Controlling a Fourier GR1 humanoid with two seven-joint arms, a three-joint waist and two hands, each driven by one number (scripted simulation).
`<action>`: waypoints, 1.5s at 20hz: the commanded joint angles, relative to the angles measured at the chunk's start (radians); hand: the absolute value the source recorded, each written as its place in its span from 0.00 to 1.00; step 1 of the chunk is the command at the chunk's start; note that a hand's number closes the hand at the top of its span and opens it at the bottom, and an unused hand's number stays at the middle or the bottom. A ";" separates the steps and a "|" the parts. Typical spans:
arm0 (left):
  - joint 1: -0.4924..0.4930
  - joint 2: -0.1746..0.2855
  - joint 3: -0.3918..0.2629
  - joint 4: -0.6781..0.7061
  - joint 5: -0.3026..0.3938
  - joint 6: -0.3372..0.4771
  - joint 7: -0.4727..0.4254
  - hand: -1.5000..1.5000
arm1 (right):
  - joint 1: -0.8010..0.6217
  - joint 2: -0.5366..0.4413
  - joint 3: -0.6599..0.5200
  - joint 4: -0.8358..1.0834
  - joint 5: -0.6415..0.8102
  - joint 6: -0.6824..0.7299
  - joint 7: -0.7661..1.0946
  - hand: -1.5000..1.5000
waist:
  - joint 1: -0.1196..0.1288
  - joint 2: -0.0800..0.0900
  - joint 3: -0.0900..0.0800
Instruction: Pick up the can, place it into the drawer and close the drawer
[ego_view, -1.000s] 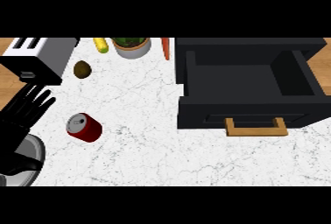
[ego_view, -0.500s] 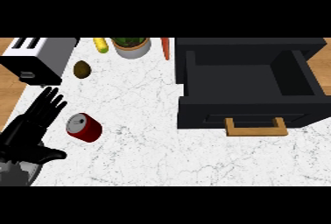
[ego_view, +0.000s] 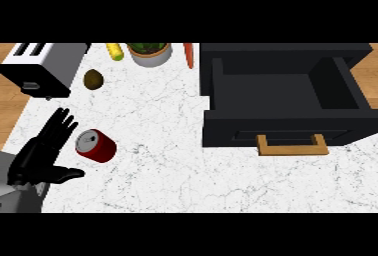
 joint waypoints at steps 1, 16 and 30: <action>-0.034 0.042 0.025 0.146 -0.040 -0.012 -0.099 0.00 | -0.010 0.041 0.004 -0.007 0.051 0.006 -0.011 0.00 | 0.001 0.000 0.000; -0.214 0.052 -0.009 0.668 -0.169 -0.029 -0.403 0.00 | 0.023 0.046 -0.027 -0.156 -0.070 0.007 0.129 0.00 | -0.008 0.002 -0.001; -0.289 0.053 0.017 0.812 -0.112 -0.107 -0.427 1.00 | 0.042 0.072 -0.004 -0.042 0.020 0.062 -0.018 0.00 | -0.002 0.000 0.000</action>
